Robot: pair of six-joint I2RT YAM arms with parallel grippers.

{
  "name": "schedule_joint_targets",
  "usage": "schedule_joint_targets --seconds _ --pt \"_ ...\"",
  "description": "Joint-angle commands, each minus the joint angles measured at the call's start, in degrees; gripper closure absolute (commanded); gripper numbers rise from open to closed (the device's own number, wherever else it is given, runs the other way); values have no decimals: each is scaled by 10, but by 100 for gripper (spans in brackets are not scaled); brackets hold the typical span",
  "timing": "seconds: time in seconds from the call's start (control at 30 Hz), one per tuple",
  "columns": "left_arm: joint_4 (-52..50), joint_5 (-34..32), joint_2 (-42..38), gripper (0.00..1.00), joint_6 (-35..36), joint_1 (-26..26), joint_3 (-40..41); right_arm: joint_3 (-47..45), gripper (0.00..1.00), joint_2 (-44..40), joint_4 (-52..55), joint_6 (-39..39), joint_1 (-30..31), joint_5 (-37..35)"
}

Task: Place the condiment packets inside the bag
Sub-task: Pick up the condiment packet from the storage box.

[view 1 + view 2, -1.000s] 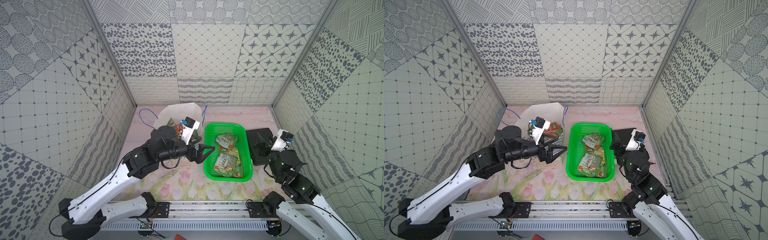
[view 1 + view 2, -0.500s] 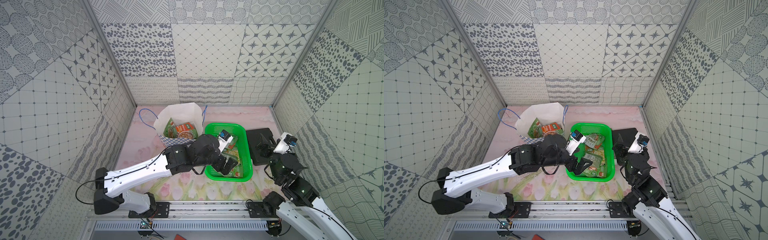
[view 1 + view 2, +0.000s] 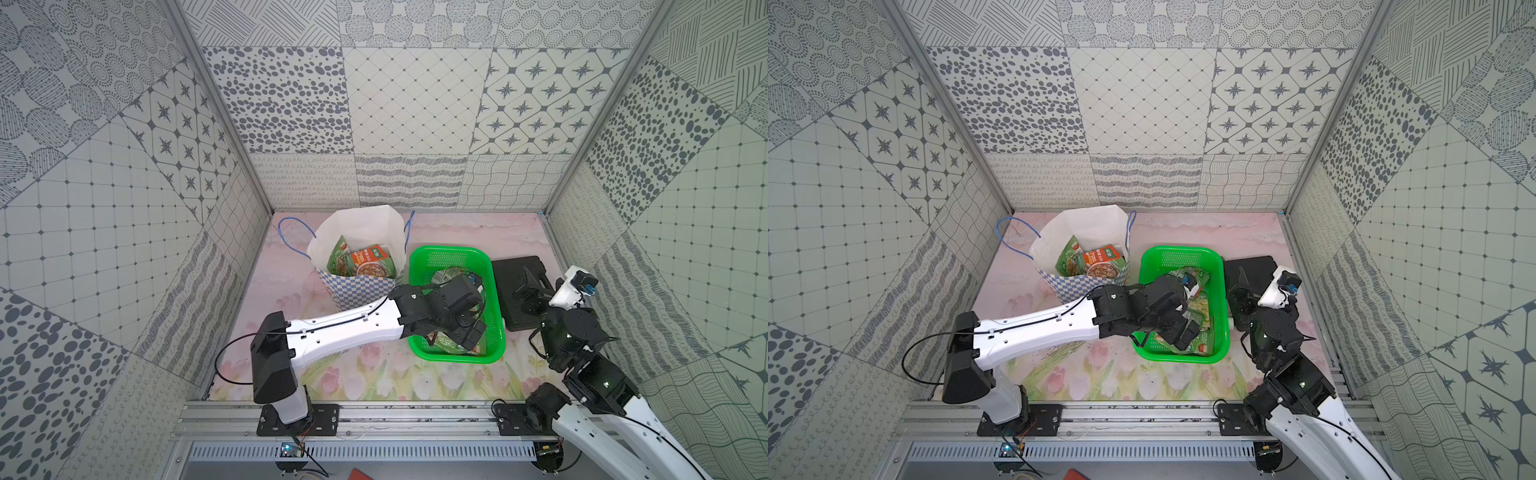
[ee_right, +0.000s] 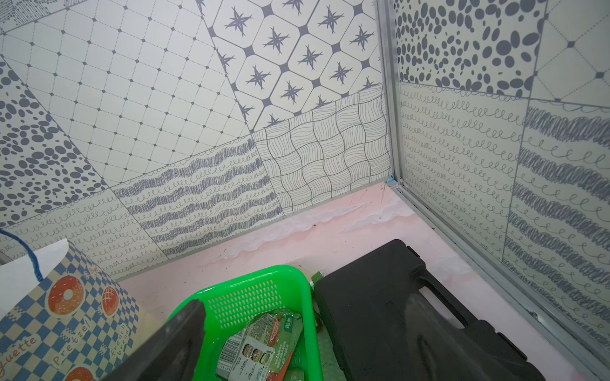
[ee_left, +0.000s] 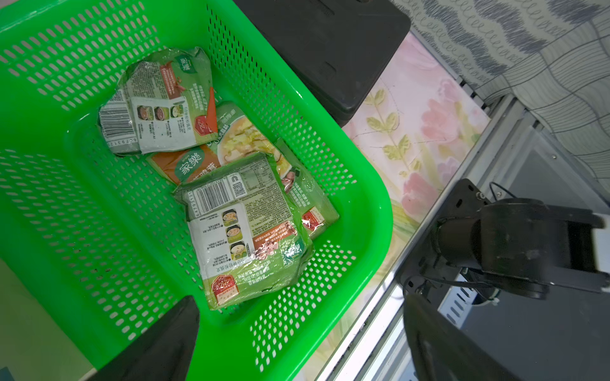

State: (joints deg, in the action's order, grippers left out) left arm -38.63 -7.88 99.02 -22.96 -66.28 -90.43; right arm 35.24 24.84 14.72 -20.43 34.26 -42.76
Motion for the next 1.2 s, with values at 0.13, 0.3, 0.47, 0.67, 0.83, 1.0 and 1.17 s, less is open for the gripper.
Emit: schedule_joint_targets --seconds 0.13,0.3,0.47,0.67,0.83,1.0,1.17 --pt "-67 35 82 2 -40 50 -22 -6 3 -7 -26 -6 -3 -4" --pt "-72 61 120 9 -48 74 -22 -7 3 -8 -26 -6 -3 -3" --pt "-64 69 159 18 -51 89 -29 -7 3 -8 -26 -6 -3 -3" --pt "-25 131 193 20 -52 131 -24 -8 3 -7 -28 -7 -3 -2" --pt "0 203 216 24 -53 154 -33 -10 3 -6 -29 -7 -3 -1" --pt "5 251 245 29 -52 156 -51 -11 3 -6 -30 -7 -4 -1" --pt "36 297 233 37 -57 157 -43 -12 3 -5 -33 -7 -4 -2"
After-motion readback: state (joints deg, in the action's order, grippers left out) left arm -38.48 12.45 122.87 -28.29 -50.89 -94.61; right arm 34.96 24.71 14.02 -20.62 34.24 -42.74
